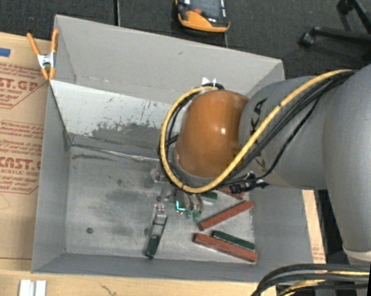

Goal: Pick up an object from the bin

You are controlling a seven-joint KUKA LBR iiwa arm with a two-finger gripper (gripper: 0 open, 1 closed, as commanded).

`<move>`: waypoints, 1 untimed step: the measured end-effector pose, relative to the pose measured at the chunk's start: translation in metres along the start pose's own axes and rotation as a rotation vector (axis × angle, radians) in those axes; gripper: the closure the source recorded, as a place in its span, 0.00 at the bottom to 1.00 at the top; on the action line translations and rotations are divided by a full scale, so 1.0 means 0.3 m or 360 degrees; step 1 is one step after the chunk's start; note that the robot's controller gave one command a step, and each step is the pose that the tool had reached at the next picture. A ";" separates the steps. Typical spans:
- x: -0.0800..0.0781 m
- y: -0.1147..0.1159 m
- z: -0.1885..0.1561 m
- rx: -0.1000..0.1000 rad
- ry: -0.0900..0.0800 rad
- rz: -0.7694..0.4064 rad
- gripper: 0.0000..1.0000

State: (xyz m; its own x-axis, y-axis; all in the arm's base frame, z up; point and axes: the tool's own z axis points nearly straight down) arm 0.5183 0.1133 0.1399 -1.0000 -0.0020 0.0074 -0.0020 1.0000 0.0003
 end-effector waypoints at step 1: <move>-0.007 -0.002 -0.014 -0.0002 -0.0012 0.0003 0.00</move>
Offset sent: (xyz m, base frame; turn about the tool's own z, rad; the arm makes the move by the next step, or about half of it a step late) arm -0.0318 -0.0168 -0.0055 -0.5761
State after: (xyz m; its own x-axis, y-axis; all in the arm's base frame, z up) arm 0.5204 0.1128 0.1439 -1.0000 0.0000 0.0000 0.0000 1.0000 0.0015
